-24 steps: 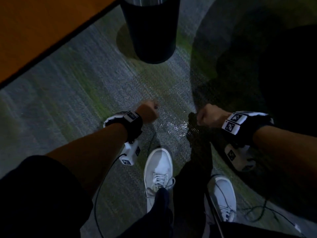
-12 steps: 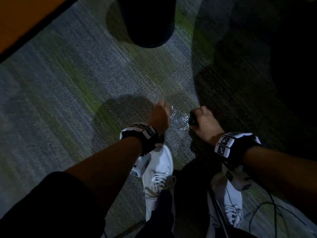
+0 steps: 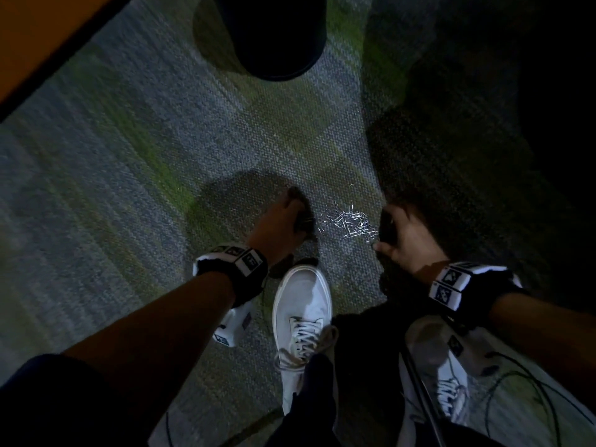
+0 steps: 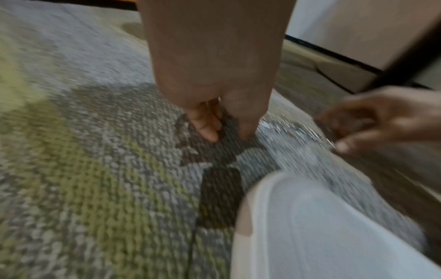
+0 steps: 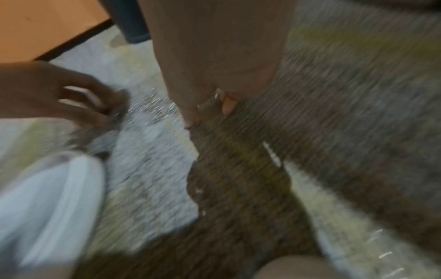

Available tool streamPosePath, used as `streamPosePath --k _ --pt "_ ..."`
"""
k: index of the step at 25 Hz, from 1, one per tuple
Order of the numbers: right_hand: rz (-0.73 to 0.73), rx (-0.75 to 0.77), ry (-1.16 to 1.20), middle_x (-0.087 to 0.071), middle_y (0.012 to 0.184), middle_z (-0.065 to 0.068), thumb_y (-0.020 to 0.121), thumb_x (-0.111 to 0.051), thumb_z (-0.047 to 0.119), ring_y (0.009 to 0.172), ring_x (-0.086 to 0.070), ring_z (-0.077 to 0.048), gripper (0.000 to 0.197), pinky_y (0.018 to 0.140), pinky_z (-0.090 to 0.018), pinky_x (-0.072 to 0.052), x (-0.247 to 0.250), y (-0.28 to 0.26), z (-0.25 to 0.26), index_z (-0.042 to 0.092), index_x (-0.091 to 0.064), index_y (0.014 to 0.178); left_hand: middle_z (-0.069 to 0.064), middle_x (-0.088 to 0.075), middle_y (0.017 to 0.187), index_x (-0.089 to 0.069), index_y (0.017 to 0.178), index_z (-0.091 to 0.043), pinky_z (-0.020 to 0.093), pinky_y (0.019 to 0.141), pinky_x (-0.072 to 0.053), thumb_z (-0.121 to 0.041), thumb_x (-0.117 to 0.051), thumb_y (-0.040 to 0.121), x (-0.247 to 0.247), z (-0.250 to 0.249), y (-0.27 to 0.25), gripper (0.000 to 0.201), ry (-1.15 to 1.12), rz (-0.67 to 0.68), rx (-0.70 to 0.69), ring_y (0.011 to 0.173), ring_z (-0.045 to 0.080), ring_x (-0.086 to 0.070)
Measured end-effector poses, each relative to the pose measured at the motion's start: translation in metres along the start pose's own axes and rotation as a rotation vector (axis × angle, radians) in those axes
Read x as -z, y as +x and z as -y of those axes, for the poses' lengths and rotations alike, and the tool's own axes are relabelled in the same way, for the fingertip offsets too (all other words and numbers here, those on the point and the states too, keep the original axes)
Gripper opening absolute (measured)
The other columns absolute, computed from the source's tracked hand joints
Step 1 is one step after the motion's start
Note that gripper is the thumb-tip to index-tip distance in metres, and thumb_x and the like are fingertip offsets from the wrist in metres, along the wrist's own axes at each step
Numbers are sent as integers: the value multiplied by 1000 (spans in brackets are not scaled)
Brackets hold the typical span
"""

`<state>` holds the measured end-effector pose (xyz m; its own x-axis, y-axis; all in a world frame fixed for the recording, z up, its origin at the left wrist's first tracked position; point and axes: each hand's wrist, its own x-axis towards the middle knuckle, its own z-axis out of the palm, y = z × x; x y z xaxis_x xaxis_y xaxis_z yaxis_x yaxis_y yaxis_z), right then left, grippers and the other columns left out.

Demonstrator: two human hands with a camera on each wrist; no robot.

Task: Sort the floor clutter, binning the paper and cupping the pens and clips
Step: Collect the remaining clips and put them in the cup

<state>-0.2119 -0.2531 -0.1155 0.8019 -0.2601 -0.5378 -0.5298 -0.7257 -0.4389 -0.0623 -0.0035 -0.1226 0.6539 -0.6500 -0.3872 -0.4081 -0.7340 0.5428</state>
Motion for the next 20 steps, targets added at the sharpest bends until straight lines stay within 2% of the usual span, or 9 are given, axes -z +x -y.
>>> streamPosePath --k 3,5,8,11,14,15,17,18,20 --pt "-65 146 -22 -48 122 -16 82 -67 8 110 -54 -38 43 97 -42 -48 -14 11 26 6 -54 123 15 -55 108 -60 94 -7 48 76 -53 -14 -62 77 -25 -14 5 19 35 16 -68 91 38 -59" --pt "-55 199 -7 -51 118 -15 84 -63 6 106 -57 -37 32 93 -42 -49 -18 23 44 6 -59 115 12 -58 99 -61 88 -8 47 72 -53 -14 -55 76 -28 -30 11 15 -65 -32 -38 86 34 -60" --pt "-111 210 113 -59 113 -14 86 -68 14 104 -60 -33 27 93 -35 -48 -12 35 56 8 -64 111 15 -63 89 -66 85 -5 39 74 -48 -11 -54 83 -17 -40 18 13 -191 -170 38 82 34 -62" --pt "-213 146 146 -60 112 -16 87 -61 9 104 -60 -32 25 95 -31 -45 0 42 45 8 -66 112 18 -63 98 -67 98 -4 40 78 -48 -5 -56 85 0 -28 30 18 -136 -275 8 88 35 -60" --pt "-114 151 14 -49 121 -17 81 -58 2 115 -50 -36 45 104 -37 -41 -4 44 46 5 -57 127 18 -57 123 -59 124 -3 45 96 -45 -2 -54 78 -5 -28 43 47 63 -123 -99 110 37 -53" --pt "-52 190 -28 -47 123 -17 79 -61 2 118 -47 -35 52 105 -37 -40 -11 43 51 5 -54 130 18 -55 127 -56 127 -3 47 99 -43 -3 -55 76 -11 -30 45 52 147 -58 -148 114 39 -52" --pt "51 275 -56 -48 123 -14 77 -65 2 119 -46 -32 58 105 -38 -41 -20 40 58 9 -54 134 20 -58 121 -59 119 -2 45 95 -44 -7 -55 76 -21 -40 39 44 194 33 -247 108 40 -55" --pt "54 306 -30 -50 120 -13 78 -63 2 117 -49 -31 55 103 -38 -43 -21 40 56 11 -57 132 21 -60 114 -61 114 0 42 94 -43 -8 -52 77 -23 -42 35 38 175 34 -298 104 40 -57" --pt "-40 283 61 -55 116 -12 81 -59 4 113 -54 -31 46 102 -37 -45 -13 41 46 13 -61 126 20 -62 108 -63 113 1 41 94 -43 -7 -50 78 -17 -37 31 38 112 -7 -321 102 39 -59"
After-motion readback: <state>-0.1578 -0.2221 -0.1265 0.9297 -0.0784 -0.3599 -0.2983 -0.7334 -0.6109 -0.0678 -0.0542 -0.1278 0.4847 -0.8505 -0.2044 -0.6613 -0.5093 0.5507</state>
